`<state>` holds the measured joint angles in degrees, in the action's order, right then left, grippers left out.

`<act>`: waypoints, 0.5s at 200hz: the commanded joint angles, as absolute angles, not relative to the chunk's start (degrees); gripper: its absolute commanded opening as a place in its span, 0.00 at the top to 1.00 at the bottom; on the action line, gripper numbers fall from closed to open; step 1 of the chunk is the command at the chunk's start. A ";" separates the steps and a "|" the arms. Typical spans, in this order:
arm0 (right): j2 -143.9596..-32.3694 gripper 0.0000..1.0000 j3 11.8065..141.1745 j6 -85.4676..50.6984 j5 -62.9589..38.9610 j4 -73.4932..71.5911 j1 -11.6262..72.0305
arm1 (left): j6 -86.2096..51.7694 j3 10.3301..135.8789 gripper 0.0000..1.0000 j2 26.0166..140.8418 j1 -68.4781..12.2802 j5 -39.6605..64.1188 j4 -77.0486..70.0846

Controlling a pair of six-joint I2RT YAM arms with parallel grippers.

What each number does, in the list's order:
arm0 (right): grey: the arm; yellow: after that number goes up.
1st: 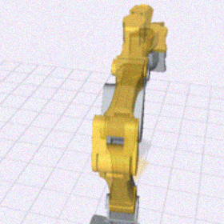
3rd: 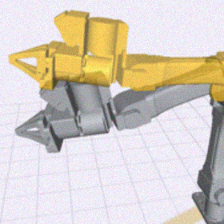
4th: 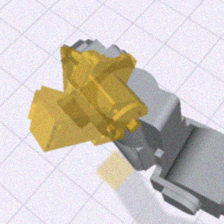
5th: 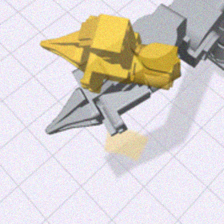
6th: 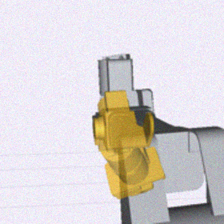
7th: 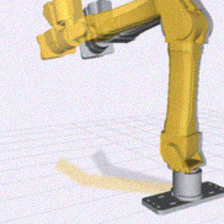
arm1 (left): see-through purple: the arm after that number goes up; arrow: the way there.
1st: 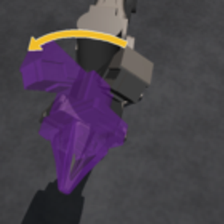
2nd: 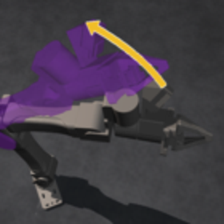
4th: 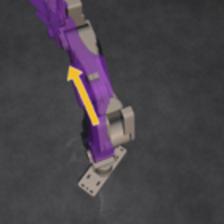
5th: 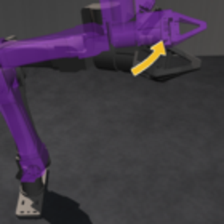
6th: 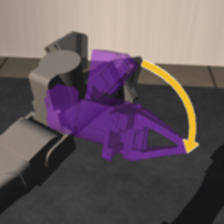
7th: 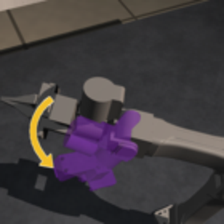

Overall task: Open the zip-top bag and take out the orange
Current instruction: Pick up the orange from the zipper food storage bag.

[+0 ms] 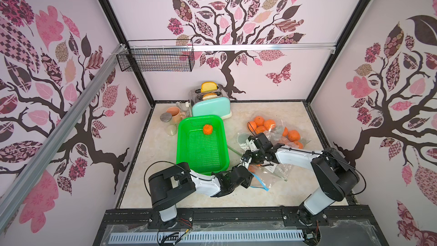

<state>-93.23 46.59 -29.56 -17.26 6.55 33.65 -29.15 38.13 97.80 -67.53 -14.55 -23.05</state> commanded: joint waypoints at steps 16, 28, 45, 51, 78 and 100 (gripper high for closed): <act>-92.31 0.72 45.13 -29.61 -13.50 6.77 32.88 | -28.84 33.90 0.73 89.96 -67.39 -8.96 -19.00; -91.81 0.72 44.72 -29.52 -12.88 6.04 32.74 | -28.41 33.20 0.73 87.15 -67.41 -5.84 -16.44; -90.70 0.72 43.27 -30.10 -12.50 4.08 32.37 | -28.59 32.00 0.72 82.80 -67.41 -1.31 -13.96; -90.15 0.72 42.55 -30.31 -12.61 3.19 32.26 | -29.04 31.46 0.72 81.21 -67.40 -0.04 -13.28; -87.75 0.72 39.68 -31.37 -11.62 0.03 31.99 | -29.84 31.60 0.72 74.80 -67.41 3.36 -6.50; -86.86 0.72 38.10 -32.43 -11.72 -1.83 31.99 | -30.40 34.27 0.72 69.62 -67.26 -2.46 1.64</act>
